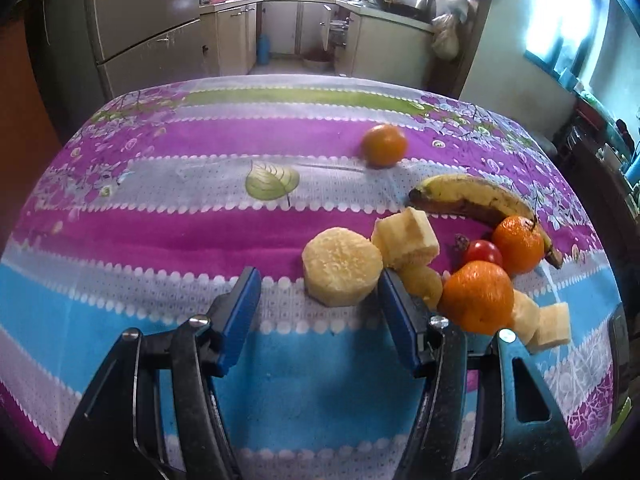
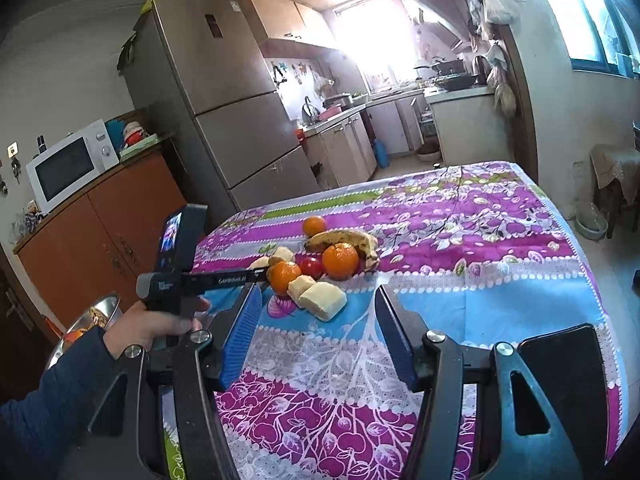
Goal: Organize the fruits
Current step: 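Move both open grippers back over the remaining fruit on the table, then close the left gripper on another round pale pineapple slice and lift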
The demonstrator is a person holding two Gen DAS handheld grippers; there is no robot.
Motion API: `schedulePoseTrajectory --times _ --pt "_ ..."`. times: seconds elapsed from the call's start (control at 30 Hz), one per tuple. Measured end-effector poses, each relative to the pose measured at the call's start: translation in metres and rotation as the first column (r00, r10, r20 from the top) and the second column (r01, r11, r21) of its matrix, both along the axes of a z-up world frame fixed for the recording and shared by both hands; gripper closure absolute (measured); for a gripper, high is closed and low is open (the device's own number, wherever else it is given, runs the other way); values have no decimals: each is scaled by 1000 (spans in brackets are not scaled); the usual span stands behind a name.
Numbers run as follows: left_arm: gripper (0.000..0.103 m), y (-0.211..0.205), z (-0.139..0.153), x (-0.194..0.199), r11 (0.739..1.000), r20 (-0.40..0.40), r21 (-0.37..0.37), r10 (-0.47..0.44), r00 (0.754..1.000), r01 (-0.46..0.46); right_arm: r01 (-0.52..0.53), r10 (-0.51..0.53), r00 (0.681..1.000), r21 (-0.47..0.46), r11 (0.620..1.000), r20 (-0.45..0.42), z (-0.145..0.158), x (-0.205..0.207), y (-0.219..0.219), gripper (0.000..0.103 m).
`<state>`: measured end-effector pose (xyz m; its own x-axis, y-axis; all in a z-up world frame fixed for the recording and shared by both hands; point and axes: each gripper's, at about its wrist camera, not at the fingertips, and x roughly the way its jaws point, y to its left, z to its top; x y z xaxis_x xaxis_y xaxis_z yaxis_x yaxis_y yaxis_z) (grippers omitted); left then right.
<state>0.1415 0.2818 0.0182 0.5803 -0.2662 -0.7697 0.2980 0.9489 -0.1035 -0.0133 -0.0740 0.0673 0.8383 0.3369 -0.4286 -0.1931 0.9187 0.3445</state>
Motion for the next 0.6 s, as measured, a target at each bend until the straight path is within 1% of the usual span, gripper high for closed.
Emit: schedulePoseTrajectory --times 0.03,0.07,0.2,0.3,0.4,0.5,0.57,0.6 --pt "56 -1 1 -1 1000 0 -14 -11 1000 11 -8 8 1000 0 1000 -3 -1 1 1 41" --pt "64 -2 1 -1 1000 0 -18 -15 1000 15 -18 18 1000 2 1000 -6 -2 1 3 41" --pt "64 -4 5 -7 1000 31 -7 -24 999 24 -39 39 999 -2 999 -13 -3 1 6 41" --pt "64 4 8 -22 1000 30 -11 4 1000 -4 -53 53 999 -22 998 -10 -1 0 9 41" --pt "64 17 11 -44 1000 38 -20 15 999 -14 -112 111 994 -53 992 -15 4 2 18 41" --pt "64 28 14 -63 998 39 -54 26 999 -24 -191 189 982 -100 976 -26 14 12 36 41" --pt "63 31 14 -73 997 43 -70 17 999 -14 -240 238 971 -180 954 -34 25 26 56 41" --pt "63 31 14 -76 998 43 -69 8 999 -5 -276 273 961 -238 931 -46 30 37 70 41"
